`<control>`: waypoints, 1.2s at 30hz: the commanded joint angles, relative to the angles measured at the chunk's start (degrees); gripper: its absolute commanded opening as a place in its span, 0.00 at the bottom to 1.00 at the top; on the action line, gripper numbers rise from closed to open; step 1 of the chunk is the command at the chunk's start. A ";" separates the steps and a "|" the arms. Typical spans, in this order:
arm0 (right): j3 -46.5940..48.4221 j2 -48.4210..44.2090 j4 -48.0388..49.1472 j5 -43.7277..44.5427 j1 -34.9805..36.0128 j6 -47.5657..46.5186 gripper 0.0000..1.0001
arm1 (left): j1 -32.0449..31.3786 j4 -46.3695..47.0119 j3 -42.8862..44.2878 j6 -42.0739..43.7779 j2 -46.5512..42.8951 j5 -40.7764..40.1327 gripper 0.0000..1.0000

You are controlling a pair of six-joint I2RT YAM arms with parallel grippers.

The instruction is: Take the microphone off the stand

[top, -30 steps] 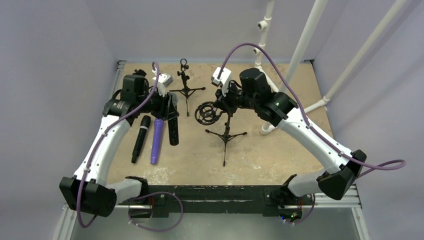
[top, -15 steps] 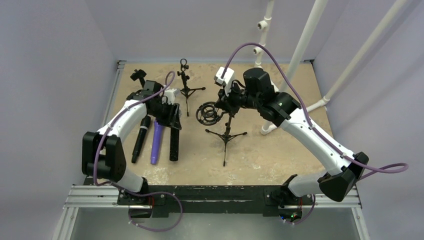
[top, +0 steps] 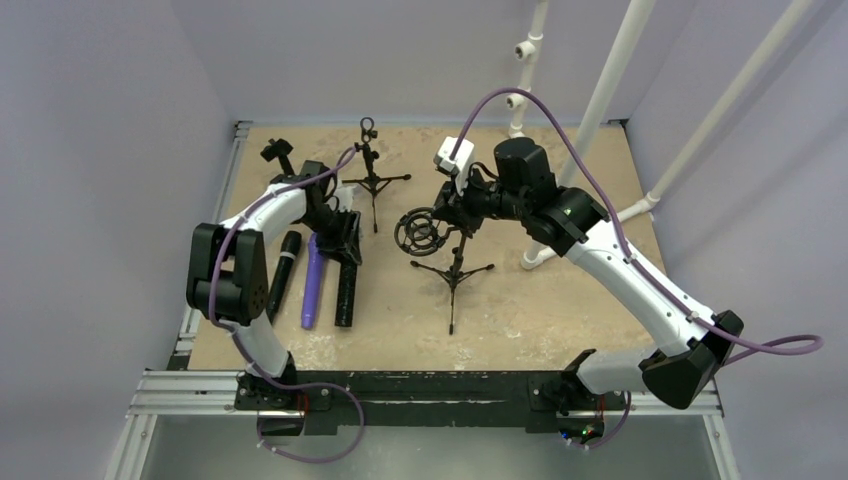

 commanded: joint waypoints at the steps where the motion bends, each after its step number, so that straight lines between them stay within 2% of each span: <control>1: -1.99 -0.64 -7.00 -2.49 -0.20 0.16 0.00 | 0.85 -1.22 2.33 0.41 1.99 -3.15 0.23; 18: -1.71 -0.78 -6.54 -5.34 -0.83 0.86 0.00 | 0.95 -3.62 5.99 -0.16 7.07 -4.31 0.49; 29: -2.04 -1.17 -6.21 -5.99 -1.80 1.21 0.01 | 0.95 -2.71 5.35 -0.56 4.41 -4.71 0.53; 32: -1.93 -1.41 -6.32 -6.27 -2.07 1.19 0.07 | 0.92 -3.63 6.51 0.11 0.99 -3.28 0.54; 36: -1.04 -1.46 -6.81 -8.07 -2.34 1.12 0.26 | 0.86 -3.83 6.61 1.02 -5.32 0.95 0.57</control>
